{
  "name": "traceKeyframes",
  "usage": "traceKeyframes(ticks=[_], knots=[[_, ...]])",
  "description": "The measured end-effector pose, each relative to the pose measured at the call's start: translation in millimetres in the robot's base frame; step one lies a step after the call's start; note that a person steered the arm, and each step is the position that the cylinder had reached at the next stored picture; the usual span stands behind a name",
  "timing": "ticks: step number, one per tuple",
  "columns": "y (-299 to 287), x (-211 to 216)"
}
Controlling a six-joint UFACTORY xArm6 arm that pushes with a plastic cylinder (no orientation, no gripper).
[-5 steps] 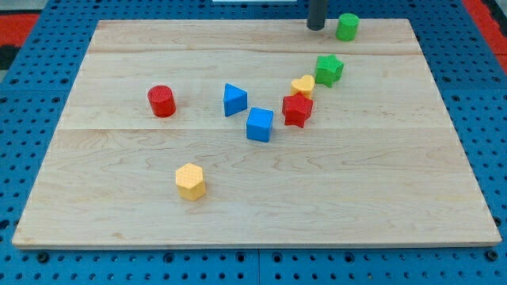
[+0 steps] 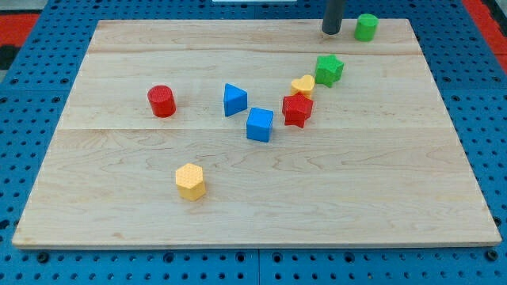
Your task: Point at the green star
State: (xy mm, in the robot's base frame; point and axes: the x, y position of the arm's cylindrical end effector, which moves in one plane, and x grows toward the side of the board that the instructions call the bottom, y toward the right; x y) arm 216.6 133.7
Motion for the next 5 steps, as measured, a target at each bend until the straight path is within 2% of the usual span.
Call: traceKeyframes(ticks=[3,4,5], knots=[[0.0,0.0],[0.2,11.1],[-0.2,46.3]])
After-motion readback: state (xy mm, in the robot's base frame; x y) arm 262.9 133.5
